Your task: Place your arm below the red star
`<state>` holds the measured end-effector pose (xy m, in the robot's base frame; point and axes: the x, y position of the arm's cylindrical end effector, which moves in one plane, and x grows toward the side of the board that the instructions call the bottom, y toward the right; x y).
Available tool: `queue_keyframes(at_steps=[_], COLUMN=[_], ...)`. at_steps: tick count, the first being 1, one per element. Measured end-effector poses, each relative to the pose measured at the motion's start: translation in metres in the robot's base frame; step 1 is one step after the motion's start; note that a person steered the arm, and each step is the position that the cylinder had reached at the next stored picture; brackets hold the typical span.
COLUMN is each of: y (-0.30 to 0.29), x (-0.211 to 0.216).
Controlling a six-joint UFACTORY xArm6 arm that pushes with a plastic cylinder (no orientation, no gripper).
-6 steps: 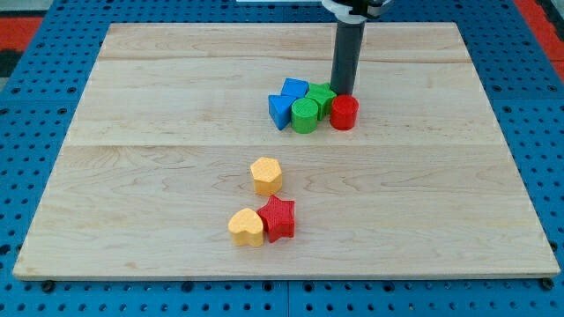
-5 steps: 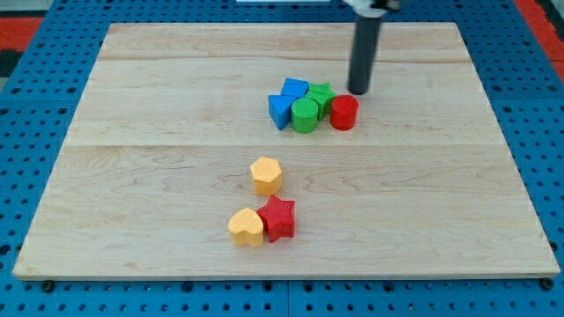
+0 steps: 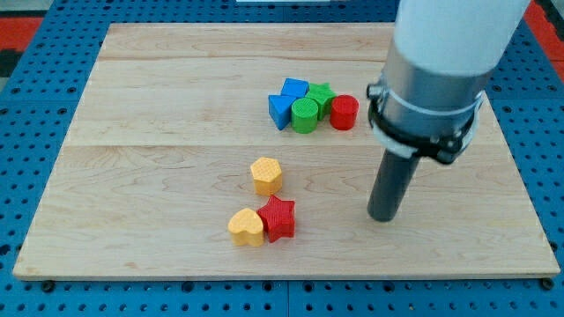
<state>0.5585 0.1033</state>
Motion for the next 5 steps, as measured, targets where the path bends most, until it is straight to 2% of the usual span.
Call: queue_keyframes(at_steps=[1,2,3,5], y=[-0.028,-0.098,-0.133,-0.127], x=[0.03,0.044,0.044,0.031])
